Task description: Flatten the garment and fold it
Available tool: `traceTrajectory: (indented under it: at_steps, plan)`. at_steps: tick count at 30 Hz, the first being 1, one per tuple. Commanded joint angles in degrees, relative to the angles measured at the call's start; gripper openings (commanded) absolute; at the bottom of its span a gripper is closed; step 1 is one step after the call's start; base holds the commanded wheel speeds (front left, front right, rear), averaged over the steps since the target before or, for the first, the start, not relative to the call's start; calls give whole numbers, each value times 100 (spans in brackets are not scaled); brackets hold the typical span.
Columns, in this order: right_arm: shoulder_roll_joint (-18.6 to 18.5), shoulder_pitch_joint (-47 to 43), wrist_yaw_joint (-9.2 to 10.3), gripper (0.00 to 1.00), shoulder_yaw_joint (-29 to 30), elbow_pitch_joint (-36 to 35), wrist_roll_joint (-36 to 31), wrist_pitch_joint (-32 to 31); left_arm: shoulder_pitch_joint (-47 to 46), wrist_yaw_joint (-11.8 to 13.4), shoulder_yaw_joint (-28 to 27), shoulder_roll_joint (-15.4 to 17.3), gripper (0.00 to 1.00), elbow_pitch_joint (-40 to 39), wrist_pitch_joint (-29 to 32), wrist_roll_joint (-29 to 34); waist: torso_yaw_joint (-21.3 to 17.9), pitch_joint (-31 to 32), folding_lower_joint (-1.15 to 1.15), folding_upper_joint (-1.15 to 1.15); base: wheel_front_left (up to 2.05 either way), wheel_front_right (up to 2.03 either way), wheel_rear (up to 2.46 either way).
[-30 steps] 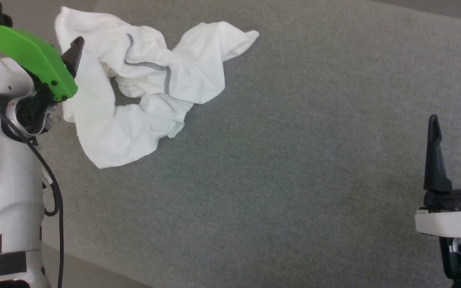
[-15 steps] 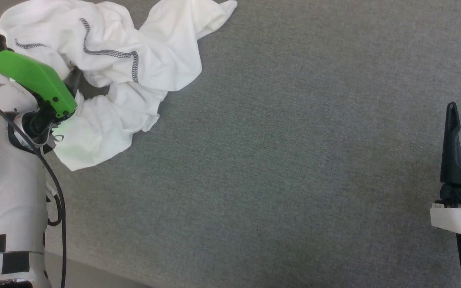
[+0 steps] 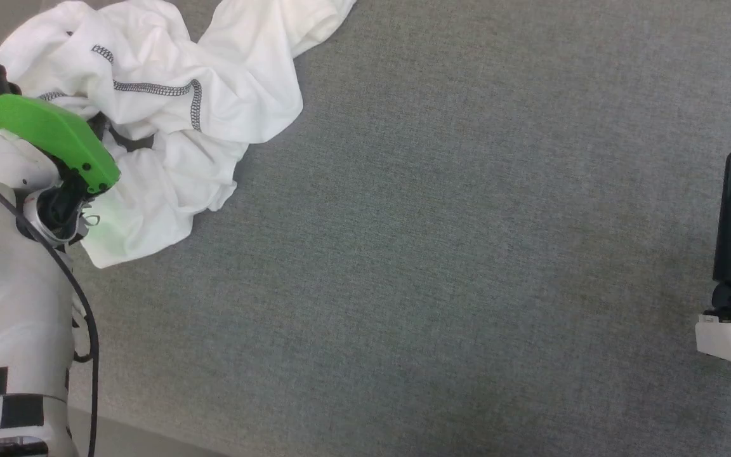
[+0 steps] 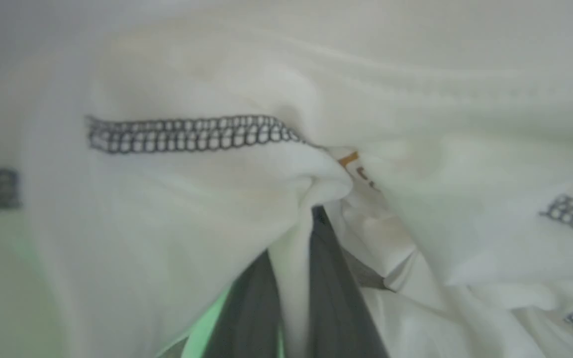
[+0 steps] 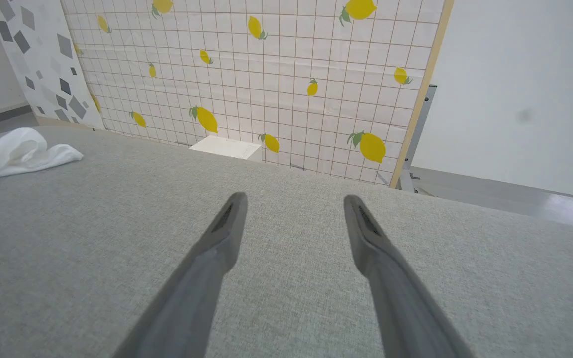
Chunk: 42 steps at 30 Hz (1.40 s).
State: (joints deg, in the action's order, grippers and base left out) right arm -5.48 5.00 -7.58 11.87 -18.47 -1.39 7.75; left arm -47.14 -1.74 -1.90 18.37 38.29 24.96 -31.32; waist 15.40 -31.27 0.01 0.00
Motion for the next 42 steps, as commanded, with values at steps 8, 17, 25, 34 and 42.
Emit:
traceTrajectory:
  at_steps: [8, 17, 25, 34, 42]
  plan:
    - [115, 91, 9, 100, -68, 318, 101, 210, -344, -314, 72, 233, 0, 65, -143, -110, 28, 630, -1, 0, 0, 0, 0]
    - [246, 3, 9, 100, -165, 852, 252, 490, -661, -470, 331, 512, 0, -656, -220, -4, -42, 1456, -1, 0, 0, 0, 0]
    - [258, -189, 9, 100, -192, 1368, 747, 680, -987, -522, 714, 466, 0, -1532, 99, -19, -176, 2220, -1, 0, 0, 0, 0]
    - [259, -250, 9, 100, -214, 1567, 1069, 722, -1548, -458, 1040, -56, 0, -2405, 172, -83, -424, 2619, -1, 0, 0, 0, 0]
    - [259, -275, 9, 100, -257, 1571, 1181, 724, -2191, -365, 1273, -853, 0, -2603, 54, -333, -716, 2762, -1, 0, 0, 0, 0]
